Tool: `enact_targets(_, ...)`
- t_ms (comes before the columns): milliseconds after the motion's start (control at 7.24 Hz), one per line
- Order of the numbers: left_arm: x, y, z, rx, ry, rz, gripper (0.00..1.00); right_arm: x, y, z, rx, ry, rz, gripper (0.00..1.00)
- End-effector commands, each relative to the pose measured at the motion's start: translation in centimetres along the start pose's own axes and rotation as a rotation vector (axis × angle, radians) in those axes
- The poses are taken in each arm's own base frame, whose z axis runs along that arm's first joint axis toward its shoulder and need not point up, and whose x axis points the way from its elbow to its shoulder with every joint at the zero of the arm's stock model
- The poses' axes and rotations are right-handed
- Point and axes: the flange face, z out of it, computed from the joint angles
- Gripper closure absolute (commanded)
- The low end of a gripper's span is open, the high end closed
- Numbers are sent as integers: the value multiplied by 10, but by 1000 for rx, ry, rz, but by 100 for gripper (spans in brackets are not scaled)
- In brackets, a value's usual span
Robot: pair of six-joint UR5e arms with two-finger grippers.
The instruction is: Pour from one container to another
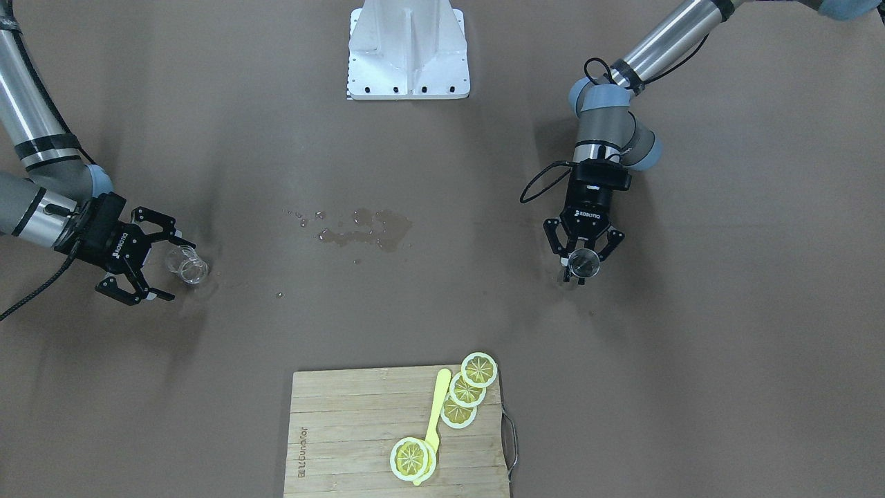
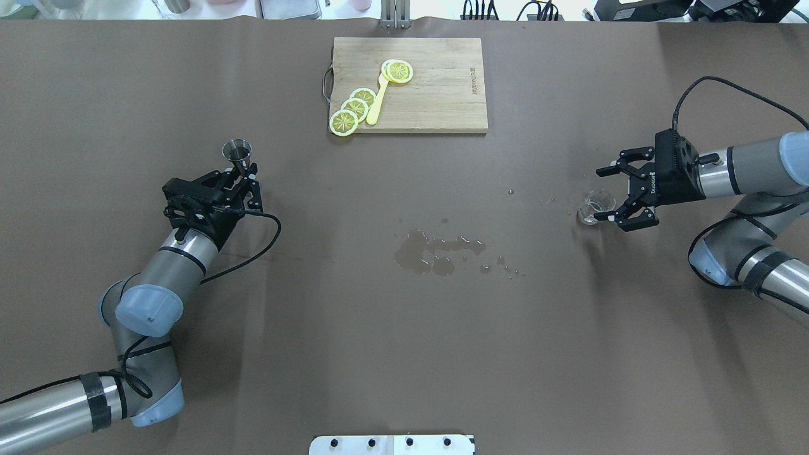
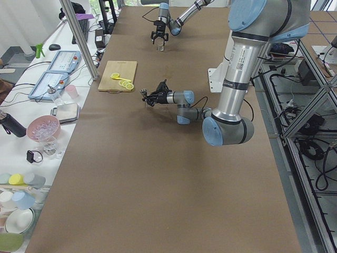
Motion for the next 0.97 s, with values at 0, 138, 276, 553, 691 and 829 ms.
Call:
enact_targets(0, 4, 3, -4, 3, 1, 0, 100, -3, -1, 1, 1, -17, 68, 1)
enact_targets(138, 4, 3, -4, 3, 1, 0, 100, -4, -4, 0, 5, -25, 98, 1)
enact_targets(276, 5, 3, -4, 2, 3, 0, 100, -4, -10, -2, 13, -28, 136, 1)
enact_targets(553, 5, 3, -4, 3, 1, 0, 100, 6, -15, -16, 17, -29, 163, 1)
enact_targets(691, 4, 2, -4, 9, -3, -1, 100, 20, -20, -34, 21, -19, 163, 1)
enact_targets(829, 4, 2, -4, 16, -6, -4, 100, 31, -22, -44, 23, -4, 167, 1)
